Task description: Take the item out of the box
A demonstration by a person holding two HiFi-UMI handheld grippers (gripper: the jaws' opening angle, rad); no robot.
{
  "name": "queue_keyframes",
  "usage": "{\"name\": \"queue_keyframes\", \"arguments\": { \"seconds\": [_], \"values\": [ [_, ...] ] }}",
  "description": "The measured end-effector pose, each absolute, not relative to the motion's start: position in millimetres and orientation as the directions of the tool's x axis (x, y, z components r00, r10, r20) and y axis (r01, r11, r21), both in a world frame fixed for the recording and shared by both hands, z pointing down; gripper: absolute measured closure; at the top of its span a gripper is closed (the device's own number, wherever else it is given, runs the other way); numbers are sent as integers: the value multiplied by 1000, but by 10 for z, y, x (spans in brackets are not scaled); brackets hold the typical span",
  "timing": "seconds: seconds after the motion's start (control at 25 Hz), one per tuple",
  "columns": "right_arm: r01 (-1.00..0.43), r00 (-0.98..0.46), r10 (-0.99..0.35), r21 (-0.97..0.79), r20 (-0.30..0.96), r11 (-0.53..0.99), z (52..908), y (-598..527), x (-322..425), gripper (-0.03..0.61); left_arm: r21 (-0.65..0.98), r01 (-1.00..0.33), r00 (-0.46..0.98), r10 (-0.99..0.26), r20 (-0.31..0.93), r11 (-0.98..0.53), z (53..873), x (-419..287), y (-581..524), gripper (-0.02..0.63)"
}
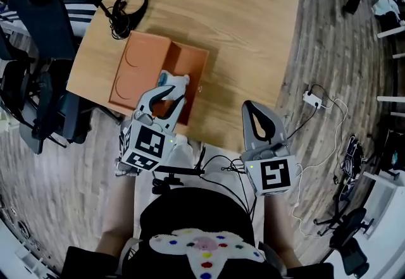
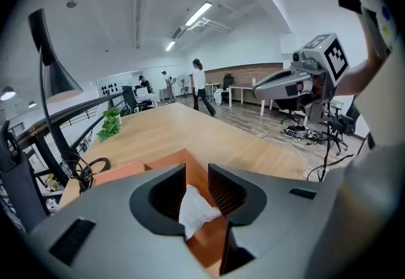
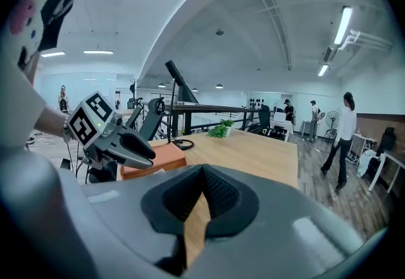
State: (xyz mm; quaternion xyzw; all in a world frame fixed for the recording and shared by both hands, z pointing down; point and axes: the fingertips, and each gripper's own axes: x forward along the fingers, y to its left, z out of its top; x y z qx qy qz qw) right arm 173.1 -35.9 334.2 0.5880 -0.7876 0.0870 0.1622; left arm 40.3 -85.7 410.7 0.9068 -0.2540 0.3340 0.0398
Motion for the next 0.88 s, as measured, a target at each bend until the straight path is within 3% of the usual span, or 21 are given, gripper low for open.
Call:
{"name": "queue_keyframes", "arguments": {
  "seconds": [0.88],
  "values": [
    [-971,-227,-888,-23,399,238,3646,-396,2104,569,-77,-584,443,-397,804,-808,4969,541,-1091,499]
  ]
}}
